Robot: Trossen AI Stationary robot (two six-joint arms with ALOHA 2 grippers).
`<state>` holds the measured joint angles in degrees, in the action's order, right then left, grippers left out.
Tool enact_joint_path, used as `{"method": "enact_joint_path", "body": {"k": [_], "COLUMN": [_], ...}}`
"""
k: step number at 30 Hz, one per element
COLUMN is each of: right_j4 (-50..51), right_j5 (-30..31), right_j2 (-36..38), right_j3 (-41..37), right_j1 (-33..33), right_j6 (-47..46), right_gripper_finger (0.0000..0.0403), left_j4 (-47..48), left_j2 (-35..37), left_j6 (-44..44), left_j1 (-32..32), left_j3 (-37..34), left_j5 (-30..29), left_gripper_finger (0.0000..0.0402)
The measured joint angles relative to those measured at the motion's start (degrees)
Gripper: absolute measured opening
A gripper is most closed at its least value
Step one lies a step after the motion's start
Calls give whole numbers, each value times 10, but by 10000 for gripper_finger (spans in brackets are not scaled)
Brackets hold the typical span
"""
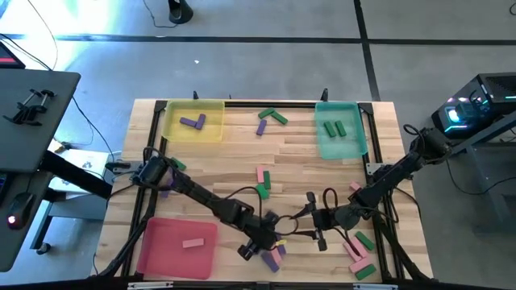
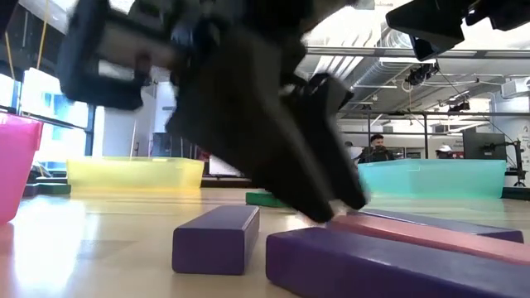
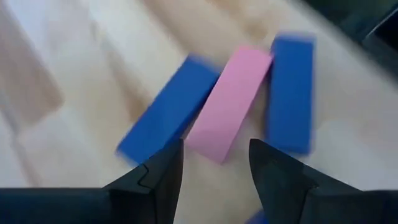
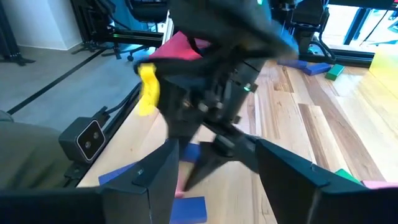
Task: Sort blocks
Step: Put the pink wooden block into the pink bin
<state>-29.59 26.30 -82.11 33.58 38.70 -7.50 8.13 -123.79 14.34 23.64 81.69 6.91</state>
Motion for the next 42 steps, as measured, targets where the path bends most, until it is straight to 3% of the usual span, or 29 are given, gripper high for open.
{"method": "enact_joint_path", "body": {"k": [11, 19, 30, 42], "right_j4": [0, 2, 2, 2], "right_j5": [0, 0, 1, 1], "right_j2": [0, 0, 0, 0], "right_j3": [0, 0, 0, 0], "right_j1": [0, 0, 0, 0], "right_j6": [0, -1, -1, -1], "right_gripper_finger": [199, 199, 199, 199], "left_j4": [-67, -61, 15, 43], "left_j2": [-20, -22, -16, -16], "left_j6": [10, -7, -10, -47], "left_j1": [-4, -8, -19, -33], "left_j3": [0, 0, 3, 2], "left_j5": [14, 16, 16, -1], "left_gripper_finger": [170, 168, 120, 116]}}
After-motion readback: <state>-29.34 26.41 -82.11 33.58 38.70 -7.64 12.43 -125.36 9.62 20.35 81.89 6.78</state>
